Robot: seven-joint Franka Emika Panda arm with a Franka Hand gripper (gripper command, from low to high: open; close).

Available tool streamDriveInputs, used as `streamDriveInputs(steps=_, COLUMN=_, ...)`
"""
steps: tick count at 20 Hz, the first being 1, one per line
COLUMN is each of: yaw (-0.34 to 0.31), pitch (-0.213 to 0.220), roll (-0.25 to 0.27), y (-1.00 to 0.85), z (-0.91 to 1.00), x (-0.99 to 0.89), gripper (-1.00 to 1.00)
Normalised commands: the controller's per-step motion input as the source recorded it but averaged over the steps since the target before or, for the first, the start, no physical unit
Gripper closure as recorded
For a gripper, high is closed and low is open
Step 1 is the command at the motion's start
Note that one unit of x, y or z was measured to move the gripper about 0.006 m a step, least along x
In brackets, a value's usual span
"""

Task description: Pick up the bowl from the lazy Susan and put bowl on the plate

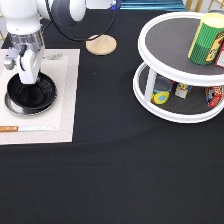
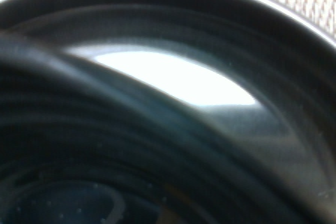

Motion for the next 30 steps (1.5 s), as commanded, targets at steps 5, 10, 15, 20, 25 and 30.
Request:
streamDriveInputs(steps=5, yaw=-0.103, pitch=0.139, roll=0.017, y=0.0, z=0.0, x=0.08, gripper=-1.0)
streamDriveInputs(steps=10, yaw=-0.083, pitch=0.147, roll=0.0, y=-0.01, z=0.05, x=0.21, gripper=-1.0)
streamDriveInputs(steps=15, yaw=-0.032, pitch=0.179, roll=0.003, y=-0.06, z=0.23, x=0.31, gripper=-1.0)
streamDriveInputs(steps=20, yaw=-0.003, pitch=0.166, roll=-0.001, y=-0.04, z=0.59, x=0.28, gripper=-1.0)
streamDriveInputs(steps=25, yaw=0.027, pitch=0.126, roll=-0.049, y=0.0, z=1.0, x=0.24, gripper=-1.0)
streamDriveInputs(steps=30, yaw=0.052, pitch=0.131, roll=-0.041, y=0.03, z=1.0, x=0.23, gripper=-1.0)
